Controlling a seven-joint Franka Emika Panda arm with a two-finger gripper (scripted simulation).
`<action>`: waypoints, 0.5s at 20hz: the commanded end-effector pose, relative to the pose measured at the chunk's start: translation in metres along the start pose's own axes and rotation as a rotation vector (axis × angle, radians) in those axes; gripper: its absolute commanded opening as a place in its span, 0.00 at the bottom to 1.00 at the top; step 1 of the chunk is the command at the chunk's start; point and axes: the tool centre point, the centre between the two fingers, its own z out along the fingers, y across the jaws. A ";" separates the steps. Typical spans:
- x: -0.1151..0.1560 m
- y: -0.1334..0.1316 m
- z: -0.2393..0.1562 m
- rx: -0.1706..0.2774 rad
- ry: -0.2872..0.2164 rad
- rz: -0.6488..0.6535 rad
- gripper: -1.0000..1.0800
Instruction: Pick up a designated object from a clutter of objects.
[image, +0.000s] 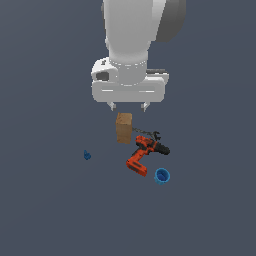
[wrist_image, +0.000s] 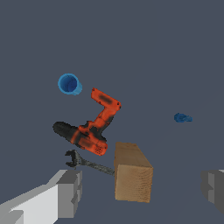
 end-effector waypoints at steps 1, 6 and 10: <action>0.000 0.000 0.000 0.000 0.000 0.000 0.96; 0.003 0.007 -0.005 -0.004 0.015 -0.007 0.96; 0.007 0.016 -0.011 -0.010 0.036 -0.016 0.96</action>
